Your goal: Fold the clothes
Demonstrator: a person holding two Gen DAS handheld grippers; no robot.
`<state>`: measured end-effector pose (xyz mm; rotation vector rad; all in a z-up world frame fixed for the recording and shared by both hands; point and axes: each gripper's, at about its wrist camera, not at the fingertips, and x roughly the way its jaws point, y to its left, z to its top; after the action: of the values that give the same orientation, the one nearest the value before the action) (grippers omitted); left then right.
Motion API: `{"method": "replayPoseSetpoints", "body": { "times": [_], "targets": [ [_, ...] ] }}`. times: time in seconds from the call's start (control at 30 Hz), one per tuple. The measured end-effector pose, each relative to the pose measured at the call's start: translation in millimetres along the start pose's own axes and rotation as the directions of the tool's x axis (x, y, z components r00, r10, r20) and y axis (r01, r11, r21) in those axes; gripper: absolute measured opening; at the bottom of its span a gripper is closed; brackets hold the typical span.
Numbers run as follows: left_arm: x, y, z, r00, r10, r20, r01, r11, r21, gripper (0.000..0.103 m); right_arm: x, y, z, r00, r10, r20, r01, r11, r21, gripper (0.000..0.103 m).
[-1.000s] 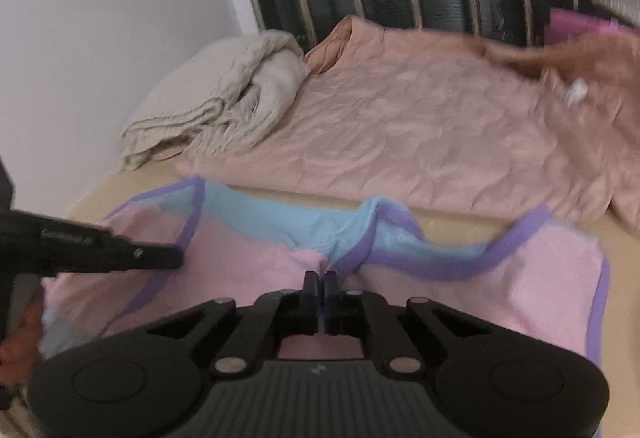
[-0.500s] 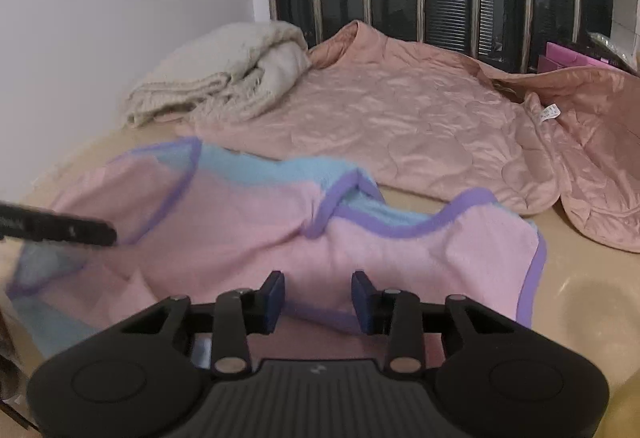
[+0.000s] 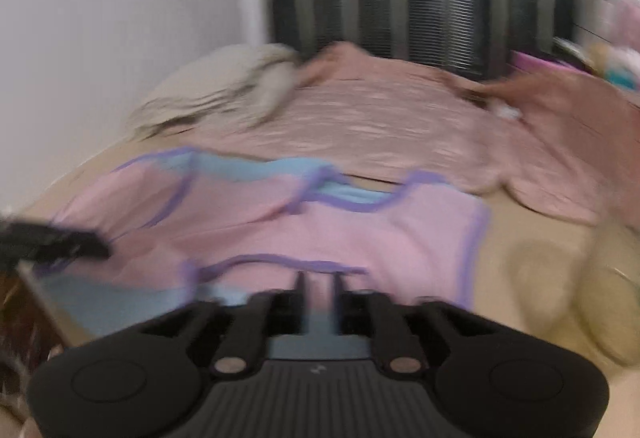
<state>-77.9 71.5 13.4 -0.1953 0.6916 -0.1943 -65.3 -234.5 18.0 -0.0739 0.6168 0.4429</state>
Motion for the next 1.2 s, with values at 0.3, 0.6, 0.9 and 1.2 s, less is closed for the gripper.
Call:
{"method": "replayPoseSetpoints", "body": {
  "times": [0.3, 0.6, 0.9, 1.2],
  "targets": [
    [-8.6, 11.8, -5.8, 0.998, 0.048, 0.038, -0.047, 0.999, -0.026, 0.042, 38.8, 11.4, 7.6, 0.999, -0.018, 0.041, 0.015, 0.996, 0.09, 0.002],
    [-7.8, 4.4, -8.6, 0.997, 0.055, 0.052, -0.056, 0.998, 0.027, 0.051, -13.4, -16.4, -9.4, 0.989, -0.143, 0.05, 0.128, 0.966, 0.222, 0.002],
    [-12.3, -1.4, -15.2, 0.996, 0.069, 0.048, -0.073, 0.994, 0.083, 0.06, -2.4, -21.3, 4.7, 0.986, -0.156, 0.061, 0.138, 0.962, 0.235, 0.047],
    [-22.5, -2.3, -26.9, 0.992, 0.105, 0.062, -0.112, 0.986, 0.121, 0.059, 45.4, -23.2, 23.7, 0.98, -0.199, -0.03, 0.2, 0.951, 0.236, 0.002]
  ]
}}
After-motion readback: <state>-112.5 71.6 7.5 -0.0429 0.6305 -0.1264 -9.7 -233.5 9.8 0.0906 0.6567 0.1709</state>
